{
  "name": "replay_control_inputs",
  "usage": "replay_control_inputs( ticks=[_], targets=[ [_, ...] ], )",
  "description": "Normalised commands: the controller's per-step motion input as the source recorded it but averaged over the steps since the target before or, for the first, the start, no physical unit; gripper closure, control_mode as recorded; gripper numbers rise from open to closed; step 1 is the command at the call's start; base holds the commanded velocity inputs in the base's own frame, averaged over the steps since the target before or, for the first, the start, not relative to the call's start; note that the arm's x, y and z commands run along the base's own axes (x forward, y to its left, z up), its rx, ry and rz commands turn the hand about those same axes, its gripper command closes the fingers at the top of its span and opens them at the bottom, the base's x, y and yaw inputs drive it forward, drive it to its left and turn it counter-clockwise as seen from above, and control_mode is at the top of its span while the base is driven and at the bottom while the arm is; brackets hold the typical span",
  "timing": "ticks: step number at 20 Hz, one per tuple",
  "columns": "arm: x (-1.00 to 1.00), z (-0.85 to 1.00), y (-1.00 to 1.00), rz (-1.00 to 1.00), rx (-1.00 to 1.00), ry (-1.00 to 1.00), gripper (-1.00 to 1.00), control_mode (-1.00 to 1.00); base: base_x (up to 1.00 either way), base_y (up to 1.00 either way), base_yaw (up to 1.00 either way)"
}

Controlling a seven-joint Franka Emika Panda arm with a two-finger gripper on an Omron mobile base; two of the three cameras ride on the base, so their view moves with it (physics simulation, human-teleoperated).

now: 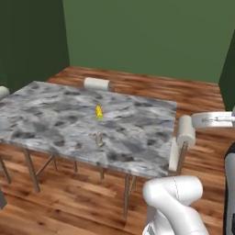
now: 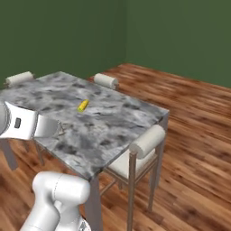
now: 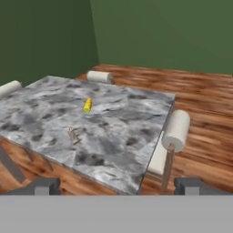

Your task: Pick the candle and candle from the dining table and place them in the open cabinet. Close the cabinet after placing the objects.

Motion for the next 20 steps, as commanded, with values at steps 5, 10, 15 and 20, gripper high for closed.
replay_control_inputs(
  ticks=[5, 10, 15, 20],
  targets=[
    [0.00, 0.00, 0.00, 0.00, 0.00, 0.00, -1.00, 1.00, 0.49, 1.00, -0.17],
    [0.00, 0.00, 0.00, 0.00, 0.00, 0.00, -1.00, 1.00, 0.16, 0.99, -0.17],
    [0.00, 0.00, 0.00, 0.00, 0.00, 0.00, -1.00, 1.00, -0.09, 0.99, -0.16],
    [0.00, 0.00, 0.00, 0.00, 0.00, 0.00, -1.00, 1.00, -0.04, 0.81, -0.16]
  ],
)
